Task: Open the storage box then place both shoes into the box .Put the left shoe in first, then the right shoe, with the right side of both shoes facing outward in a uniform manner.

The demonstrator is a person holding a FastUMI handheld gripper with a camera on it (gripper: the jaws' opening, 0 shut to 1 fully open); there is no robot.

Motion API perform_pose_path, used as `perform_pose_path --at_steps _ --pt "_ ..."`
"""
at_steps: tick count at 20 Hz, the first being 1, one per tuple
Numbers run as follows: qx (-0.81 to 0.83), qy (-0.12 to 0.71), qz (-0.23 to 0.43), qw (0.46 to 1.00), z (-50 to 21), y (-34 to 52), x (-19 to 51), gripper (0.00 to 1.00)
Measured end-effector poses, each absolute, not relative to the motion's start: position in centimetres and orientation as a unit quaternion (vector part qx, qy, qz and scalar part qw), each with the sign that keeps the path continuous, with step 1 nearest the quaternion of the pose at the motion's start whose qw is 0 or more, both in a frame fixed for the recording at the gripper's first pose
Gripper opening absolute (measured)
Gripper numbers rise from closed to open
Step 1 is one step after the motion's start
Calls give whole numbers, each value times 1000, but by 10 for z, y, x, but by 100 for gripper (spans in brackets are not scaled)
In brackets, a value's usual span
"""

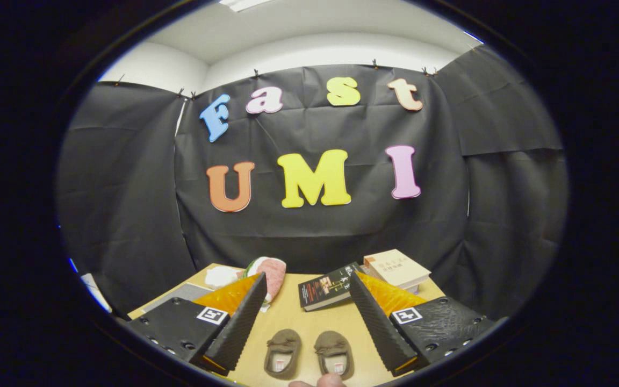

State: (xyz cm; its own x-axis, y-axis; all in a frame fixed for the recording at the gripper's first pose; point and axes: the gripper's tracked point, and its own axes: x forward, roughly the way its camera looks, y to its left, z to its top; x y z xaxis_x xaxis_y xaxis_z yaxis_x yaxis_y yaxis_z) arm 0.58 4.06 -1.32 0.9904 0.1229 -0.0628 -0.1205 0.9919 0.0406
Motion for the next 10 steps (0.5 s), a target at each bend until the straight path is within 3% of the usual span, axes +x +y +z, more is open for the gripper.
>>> perform_pose_path --at_steps 10 --pt "37 119 171 977 -84 121 18 95"
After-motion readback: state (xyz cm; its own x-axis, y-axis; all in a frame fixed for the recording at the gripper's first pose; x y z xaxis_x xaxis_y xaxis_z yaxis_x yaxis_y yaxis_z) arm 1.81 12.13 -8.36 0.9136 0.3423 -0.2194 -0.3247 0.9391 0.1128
